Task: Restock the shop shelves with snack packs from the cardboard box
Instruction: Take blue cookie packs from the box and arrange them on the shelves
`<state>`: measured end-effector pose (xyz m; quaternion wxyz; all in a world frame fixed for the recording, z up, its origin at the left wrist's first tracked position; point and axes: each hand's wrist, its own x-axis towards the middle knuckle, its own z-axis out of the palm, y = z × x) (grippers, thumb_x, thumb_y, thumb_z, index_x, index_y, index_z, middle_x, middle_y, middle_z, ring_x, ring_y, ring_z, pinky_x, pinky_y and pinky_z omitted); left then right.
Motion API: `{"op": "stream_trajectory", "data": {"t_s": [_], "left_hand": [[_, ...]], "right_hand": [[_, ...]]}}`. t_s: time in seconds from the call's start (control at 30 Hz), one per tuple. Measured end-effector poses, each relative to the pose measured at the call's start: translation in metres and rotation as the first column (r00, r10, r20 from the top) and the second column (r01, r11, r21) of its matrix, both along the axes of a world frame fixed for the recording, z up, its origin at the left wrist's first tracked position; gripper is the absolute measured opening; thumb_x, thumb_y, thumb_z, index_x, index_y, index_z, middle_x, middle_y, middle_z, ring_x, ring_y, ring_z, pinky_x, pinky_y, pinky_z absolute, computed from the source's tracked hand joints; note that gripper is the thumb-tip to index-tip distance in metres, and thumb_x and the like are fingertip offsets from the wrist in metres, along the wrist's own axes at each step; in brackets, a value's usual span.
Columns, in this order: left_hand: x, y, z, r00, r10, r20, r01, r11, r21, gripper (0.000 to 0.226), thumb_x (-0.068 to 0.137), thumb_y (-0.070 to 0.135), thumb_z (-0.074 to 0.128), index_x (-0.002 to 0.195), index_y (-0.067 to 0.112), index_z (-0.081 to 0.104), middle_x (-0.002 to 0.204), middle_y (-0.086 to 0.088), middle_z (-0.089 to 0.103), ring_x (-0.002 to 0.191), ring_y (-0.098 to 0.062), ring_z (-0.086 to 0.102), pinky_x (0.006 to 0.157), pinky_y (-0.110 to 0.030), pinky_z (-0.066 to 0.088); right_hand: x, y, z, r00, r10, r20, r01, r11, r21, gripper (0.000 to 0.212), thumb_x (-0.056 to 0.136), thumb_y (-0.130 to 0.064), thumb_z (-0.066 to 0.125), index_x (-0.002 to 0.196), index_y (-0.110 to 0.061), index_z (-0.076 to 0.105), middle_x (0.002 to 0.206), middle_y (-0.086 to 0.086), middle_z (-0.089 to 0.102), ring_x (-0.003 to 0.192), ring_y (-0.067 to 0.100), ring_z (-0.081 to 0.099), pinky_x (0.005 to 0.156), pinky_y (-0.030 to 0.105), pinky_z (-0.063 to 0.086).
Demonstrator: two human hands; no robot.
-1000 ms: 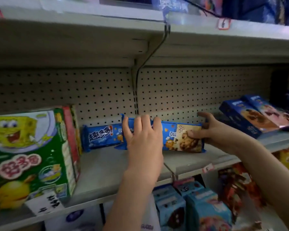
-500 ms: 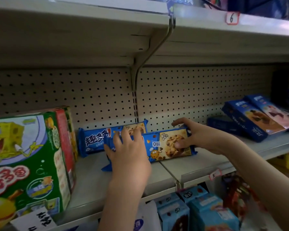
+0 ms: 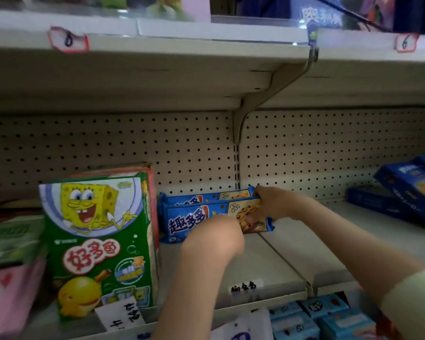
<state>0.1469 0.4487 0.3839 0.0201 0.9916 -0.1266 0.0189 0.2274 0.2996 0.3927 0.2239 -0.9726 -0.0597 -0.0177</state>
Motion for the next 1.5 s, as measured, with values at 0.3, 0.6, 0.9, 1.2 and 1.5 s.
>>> {"op": "stream_trajectory", "data": {"t_s": [0.3, 0.6, 0.9, 1.2, 1.5], "left_hand": [[0.004, 0.013, 0.010, 0.992, 0.097, -0.079, -0.084, 0.986, 0.146, 0.047, 0.092, 0.011, 0.035, 0.138, 0.012, 0.044, 0.137, -0.009, 0.049, 0.098, -0.021, 0.046, 0.095, -0.034, 0.043], [-0.053, -0.080, -0.011, 0.806, 0.029, 0.592, 0.207, 0.922, -0.328, 0.033, 0.090, 0.007, 0.052, 0.123, 0.011, 0.048, 0.111, -0.008, 0.056, 0.102, -0.026, 0.057, 0.072, -0.033, 0.042], [-0.095, -0.242, -0.123, 0.609, -0.168, 0.775, 0.761, 0.400, -0.511, 0.030, 0.088, 0.009, 0.052, 0.117, 0.003, 0.060, 0.101, -0.010, 0.064, 0.090, -0.023, 0.063, 0.080, -0.030, 0.052], [-0.152, -0.373, -0.270, 0.650, -0.686, 0.326, 0.654, 0.287, -0.700, 0.034, 0.086, 0.004, 0.045, 0.120, 0.001, 0.052, 0.115, -0.014, 0.054, 0.104, -0.034, 0.058, 0.084, -0.041, 0.051], [-0.195, -0.422, -0.460, 0.494, -0.732, -0.469, 0.580, 0.679, -0.450, 0.030, 0.097, 0.014, 0.042, 0.127, 0.009, 0.045, 0.130, -0.012, 0.049, 0.118, -0.029, 0.049, 0.093, -0.036, 0.042]], "right_hand": [[0.011, 0.000, -0.008, 0.998, 0.036, 0.049, -0.037, 0.999, 0.000, 0.077, 0.080, -0.019, 0.073, 0.137, -0.014, 0.022, 0.116, 0.008, 0.059, 0.102, 0.024, 0.061, 0.086, 0.038, 0.056], [-0.083, -0.038, 0.003, 0.782, -0.064, 0.619, 0.044, 0.998, 0.048, 0.041, 0.088, -0.022, 0.061, 0.128, -0.020, 0.050, 0.123, -0.002, 0.054, 0.105, 0.012, 0.053, 0.082, 0.019, 0.040], [-0.205, -0.173, -0.110, 0.499, -0.376, 0.781, 0.267, 0.924, 0.275, 0.015, 0.085, -0.015, 0.055, 0.096, -0.009, 0.064, 0.086, -0.004, 0.064, 0.079, 0.012, 0.060, 0.072, 0.027, 0.049], [-0.290, -0.290, -0.255, 0.569, -0.711, 0.412, 0.648, 0.697, 0.307, 0.012, 0.083, -0.007, 0.054, 0.090, -0.008, 0.064, 0.079, 0.005, 0.063, 0.072, 0.020, 0.058, 0.070, 0.031, 0.049], [-0.370, -0.364, -0.473, 0.357, -0.812, -0.462, 0.922, 0.387, 0.032, 0.034, 0.086, -0.015, 0.055, 0.119, -0.004, 0.052, 0.122, 0.015, 0.058, 0.111, 0.029, 0.055, 0.086, 0.031, 0.043]]}}
